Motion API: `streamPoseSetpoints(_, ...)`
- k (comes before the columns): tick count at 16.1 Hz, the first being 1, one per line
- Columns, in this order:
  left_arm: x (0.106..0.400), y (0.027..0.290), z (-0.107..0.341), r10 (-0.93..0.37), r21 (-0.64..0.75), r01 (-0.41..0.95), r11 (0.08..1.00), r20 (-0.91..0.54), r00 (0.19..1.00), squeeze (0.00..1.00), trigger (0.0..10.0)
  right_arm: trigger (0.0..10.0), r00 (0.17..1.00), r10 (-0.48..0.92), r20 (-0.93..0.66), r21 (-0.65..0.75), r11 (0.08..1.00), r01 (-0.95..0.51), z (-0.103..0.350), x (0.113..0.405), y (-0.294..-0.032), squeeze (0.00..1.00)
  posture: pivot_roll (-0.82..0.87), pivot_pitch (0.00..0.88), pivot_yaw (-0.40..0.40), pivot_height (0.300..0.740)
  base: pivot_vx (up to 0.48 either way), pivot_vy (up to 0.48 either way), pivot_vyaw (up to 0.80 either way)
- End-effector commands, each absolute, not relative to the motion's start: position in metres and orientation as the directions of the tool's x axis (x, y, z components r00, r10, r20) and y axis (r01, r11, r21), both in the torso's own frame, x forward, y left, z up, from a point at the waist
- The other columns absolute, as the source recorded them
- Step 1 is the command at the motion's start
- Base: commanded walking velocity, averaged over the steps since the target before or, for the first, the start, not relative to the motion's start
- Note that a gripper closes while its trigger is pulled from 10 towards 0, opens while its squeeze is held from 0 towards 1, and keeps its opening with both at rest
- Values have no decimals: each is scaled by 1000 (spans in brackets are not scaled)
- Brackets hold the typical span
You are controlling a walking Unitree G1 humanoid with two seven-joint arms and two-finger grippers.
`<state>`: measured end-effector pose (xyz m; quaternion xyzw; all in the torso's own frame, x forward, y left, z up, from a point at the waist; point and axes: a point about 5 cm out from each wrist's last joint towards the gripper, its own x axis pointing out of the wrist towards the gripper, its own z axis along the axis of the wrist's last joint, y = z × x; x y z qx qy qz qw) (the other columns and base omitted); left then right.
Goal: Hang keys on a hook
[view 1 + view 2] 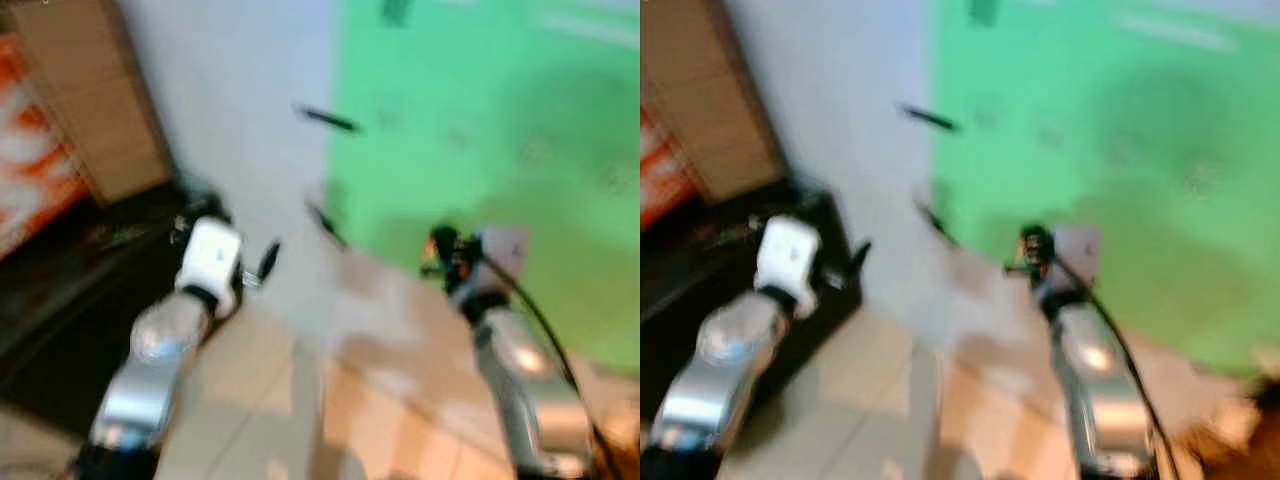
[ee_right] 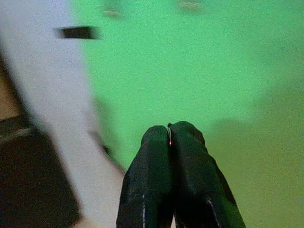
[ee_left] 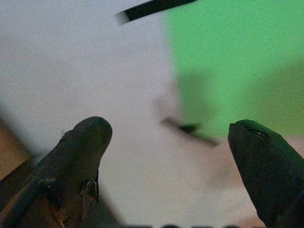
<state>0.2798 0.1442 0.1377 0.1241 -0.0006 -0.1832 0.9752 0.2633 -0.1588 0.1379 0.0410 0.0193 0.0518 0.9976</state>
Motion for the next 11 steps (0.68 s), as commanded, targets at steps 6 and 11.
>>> streamPoseSetpoints(6,283,144,144,-394,254,390,885,-35,918,0,10000,10000,978,173,118,208,958,-195,175,274,-148,0,4,0,33,740,0,-80,-394)
streamPoseSetpoints(11,274,136,145,-545,214,548,809,-74,835,0,10000,10000,905,328,271,436,796,-419,208,270,-139,0,2,0,30,740,0,0,0)
